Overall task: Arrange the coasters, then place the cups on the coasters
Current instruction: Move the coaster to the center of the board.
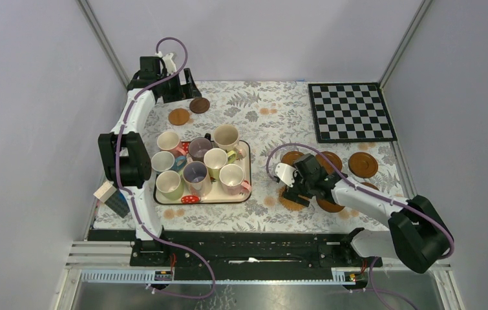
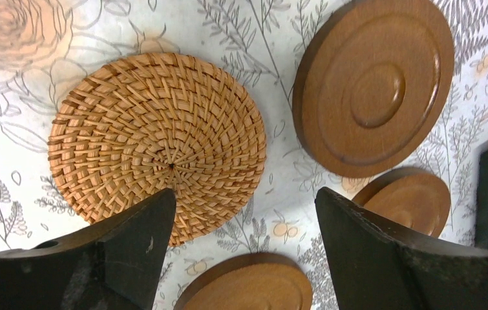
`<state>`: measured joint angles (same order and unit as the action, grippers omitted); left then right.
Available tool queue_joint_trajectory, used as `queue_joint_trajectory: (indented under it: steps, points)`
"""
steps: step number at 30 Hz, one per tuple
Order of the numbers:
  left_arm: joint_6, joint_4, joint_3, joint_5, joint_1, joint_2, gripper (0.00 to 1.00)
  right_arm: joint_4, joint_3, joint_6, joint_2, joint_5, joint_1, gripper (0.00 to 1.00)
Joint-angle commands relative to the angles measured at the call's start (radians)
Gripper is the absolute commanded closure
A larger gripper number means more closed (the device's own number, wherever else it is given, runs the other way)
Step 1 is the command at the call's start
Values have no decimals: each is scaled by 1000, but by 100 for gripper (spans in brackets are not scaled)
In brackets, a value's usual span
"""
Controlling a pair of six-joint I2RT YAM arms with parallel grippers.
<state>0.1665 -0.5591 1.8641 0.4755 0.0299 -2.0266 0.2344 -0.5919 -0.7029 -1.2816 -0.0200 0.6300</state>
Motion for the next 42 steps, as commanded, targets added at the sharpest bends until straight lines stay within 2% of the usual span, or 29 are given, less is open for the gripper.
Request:
queue_joint_trajectory:
  steps: [1, 6, 11, 19, 23, 27, 30, 34, 37, 39, 42]
  points:
    - [10, 25, 29, 25, -6, 13, 1, 128, 53, -15, 40, -53, 7, 13]
    - [10, 24, 35, 20, -8, 4, 1, 136, 42, 10, 49, -69, 7, 12]
    - [5, 23, 61, -11, -8, -14, 1, 128, -41, 57, 38, -62, 8, 11]
    - [-36, -16, 227, -244, -10, -144, 1, 127, -202, 148, 35, -9, 8, 8]
    - [-71, -15, 289, -301, -9, -220, 2, 144, -302, 207, -3, -2, 6, 8]
    - [-100, -11, 255, -194, -1, -227, 4, 160, -429, 285, -86, 16, -4, 8]
    - [-133, 2, 195, -117, 0, -192, 5, 178, -554, 351, -190, 103, -46, 9]
    - [-187, -13, 154, -50, 3, -138, 4, 328, -780, 358, -380, 266, -117, 13]
    - [-171, -47, 189, -76, 17, -146, 4, 365, -870, 309, -472, 393, -147, 15]
    - [-156, -66, 229, -97, 21, -182, 5, 350, -908, 301, -521, 416, -148, 16]
    - [-117, -12, 257, -128, 21, -230, 6, 356, -993, 324, -601, 416, -150, 17]
